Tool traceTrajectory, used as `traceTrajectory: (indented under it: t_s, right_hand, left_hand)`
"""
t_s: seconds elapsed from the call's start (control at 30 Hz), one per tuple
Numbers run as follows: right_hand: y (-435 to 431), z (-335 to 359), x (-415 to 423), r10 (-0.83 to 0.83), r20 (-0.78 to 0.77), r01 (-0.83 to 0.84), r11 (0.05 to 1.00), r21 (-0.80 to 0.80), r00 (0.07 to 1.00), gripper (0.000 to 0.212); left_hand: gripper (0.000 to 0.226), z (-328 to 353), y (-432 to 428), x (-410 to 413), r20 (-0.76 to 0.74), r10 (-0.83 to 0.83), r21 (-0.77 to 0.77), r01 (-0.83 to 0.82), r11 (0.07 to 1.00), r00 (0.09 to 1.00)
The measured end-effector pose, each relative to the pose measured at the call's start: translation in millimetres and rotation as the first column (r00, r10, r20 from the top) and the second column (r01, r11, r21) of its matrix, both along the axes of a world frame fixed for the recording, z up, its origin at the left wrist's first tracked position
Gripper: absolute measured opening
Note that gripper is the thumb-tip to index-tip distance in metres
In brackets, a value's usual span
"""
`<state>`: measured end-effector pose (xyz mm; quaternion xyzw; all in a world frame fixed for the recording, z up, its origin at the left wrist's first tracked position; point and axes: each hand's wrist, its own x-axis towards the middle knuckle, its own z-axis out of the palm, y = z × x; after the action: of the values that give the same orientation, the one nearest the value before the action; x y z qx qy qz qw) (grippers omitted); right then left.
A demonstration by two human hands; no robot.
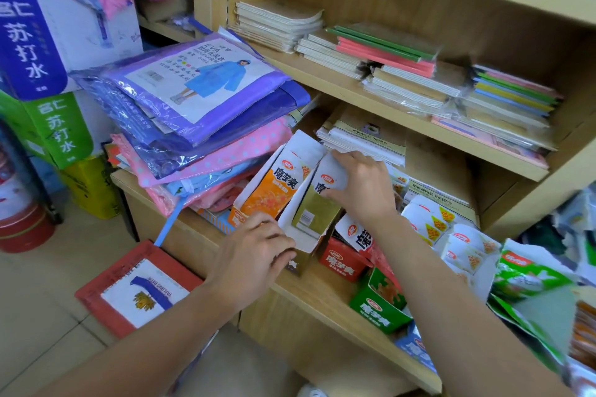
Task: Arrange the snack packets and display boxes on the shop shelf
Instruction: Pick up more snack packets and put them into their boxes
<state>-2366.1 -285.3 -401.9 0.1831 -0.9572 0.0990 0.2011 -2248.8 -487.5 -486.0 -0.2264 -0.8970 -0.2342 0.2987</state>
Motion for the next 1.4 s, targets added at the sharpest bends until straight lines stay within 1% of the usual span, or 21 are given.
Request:
traceTrajectory:
  t_s: [0.1, 0.2, 0.27, 0.3, 0.33, 0.4, 0.47, 0.5, 0.6, 0.67, 0.73, 0.87, 0.93, 1.0, 1.03, 1.1, 1.17, 1.23, 1.27, 1.33, 1.4]
  right_hand:
    - [1, 6, 3, 0.033, 0.070, -0.032, 0.999, -0.013, 0.997, 0.085]
    - [-2, 17, 8, 0.089, 0.135, -0.072, 0.990, -0.124, 0.987, 0.080]
    - [-9, 28, 7, 0.108, 0.173, -0.074, 0.979, -0.191, 0.979, 0.073]
    - [-14, 35, 3, 0.115, 0.191, -0.074, 0.975, -0.210, 0.975, 0.070]
    - [-19, 41, -4, 0.115, 0.210, -0.067, 0.972, -0.223, 0.971, 0.069]
    - [-31, 52, -22, 0.090, 0.247, -0.042, 0.981, -0.190, 0.965, 0.067]
    - [-44, 54, -38, 0.065, 0.277, -0.046, 0.996, -0.076, 0.959, 0.063]
    - [-50, 52, -42, 0.066, 0.276, -0.062, 0.998, -0.024, 0.959, 0.058]
    - [-66, 49, -48, 0.129, 0.212, -0.145, 0.988, 0.058, 0.969, 0.044]
    - [-73, 50, -51, 0.180, 0.203, -0.199, 0.977, 0.073, 0.962, 0.035]
    - [-76, 51, -56, 0.204, 0.219, -0.224, 0.972, 0.072, 0.954, 0.033]
    - [-67, 51, -66, 0.173, 0.196, -0.187, 0.981, 0.057, 0.965, 0.035]
    - [-62, 53, -67, 0.158, 0.206, -0.177, 0.981, 0.075, 0.966, 0.041]
    - [-57, 58, -65, 0.176, 0.246, -0.203, 0.975, 0.090, 0.953, 0.047]
    - [-54, 62, -61, 0.197, 0.266, -0.224, 0.972, 0.076, 0.944, 0.050]
    - [-43, 74, -46, 0.246, 0.281, -0.253, 0.967, -0.010, 0.928, 0.055]
    - [-24, 86, -25, 0.286, 0.256, -0.262, 0.957, -0.124, 0.923, 0.055]
    - [2, 93, 1, 0.322, 0.264, -0.277, 0.941, -0.194, 0.909, 0.045]
    - [17, 94, 13, 0.328, 0.291, -0.281, 0.940, -0.193, 0.899, 0.040]
    - [44, 93, 37, 0.318, 0.365, -0.284, 0.948, -0.145, 0.875, 0.035]
    - [65, 87, 54, 0.311, 0.424, -0.305, 0.949, -0.084, 0.850, 0.041]
  left_hand:
    - [0.017, 0, -1, -1, -0.011, 0.004, -0.005, -0.004, 1.000, 1.000]
    - [0.032, 0, -6, -2, -0.050, 0.041, 0.066, -0.038, 0.997, 0.998]
    - [0.042, 2, -12, -3, -0.047, 0.125, 0.138, -0.118, 0.983, 0.991]
    - [0.048, 3, -16, -4, -0.019, 0.193, 0.165, -0.187, 0.968, 0.981]
    - [0.055, 4, -20, -6, 0.031, 0.262, 0.187, -0.263, 0.946, 0.965]
    - [0.072, 3, -28, -10, 0.217, 0.335, 0.247, -0.384, 0.890, 0.917]
    - [0.085, 1, -35, -14, 0.433, 0.279, 0.329, -0.439, 0.836, 0.857]
    - [0.084, -1, -37, -17, 0.479, 0.242, 0.351, -0.437, 0.828, 0.844]
    - [0.068, -5, -40, -20, 0.466, 0.219, 0.353, -0.408, 0.842, 0.857]
    - [0.066, -6, -40, -21, 0.449, 0.219, 0.350, -0.396, 0.849, 0.866]
    - [0.066, -6, -41, -20, 0.444, 0.213, 0.352, -0.388, 0.852, 0.870]
    - [0.063, -4, -37, -18, 0.463, 0.185, 0.358, -0.373, 0.856, 0.867]
    - [0.064, -2, -33, -16, 0.463, 0.197, 0.344, -0.380, 0.858, 0.864]
    - [0.064, -1, -32, -16, 0.465, 0.205, 0.336, -0.386, 0.859, 0.861]
    - [0.064, 0, -32, -16, 0.472, 0.205, 0.327, -0.386, 0.862, 0.857]
    - [0.068, 3, -32, -16, 0.460, 0.221, 0.297, -0.383, 0.875, 0.860]
    - [0.071, 6, -31, -16, 0.419, 0.258, 0.268, -0.390, 0.881, 0.871]
    - [0.066, 13, -25, -11, 0.332, 0.299, 0.246, -0.388, 0.888, 0.895]
    - [0.059, 17, -22, -9, 0.252, 0.292, 0.247, -0.353, 0.902, 0.923]
    - [0.047, 25, -10, -3, 0.121, 0.208, 0.254, -0.233, 0.939, 0.971]
    - [0.043, 30, 3, 1, 0.082, 0.076, 0.254, -0.094, 0.963, 0.994]
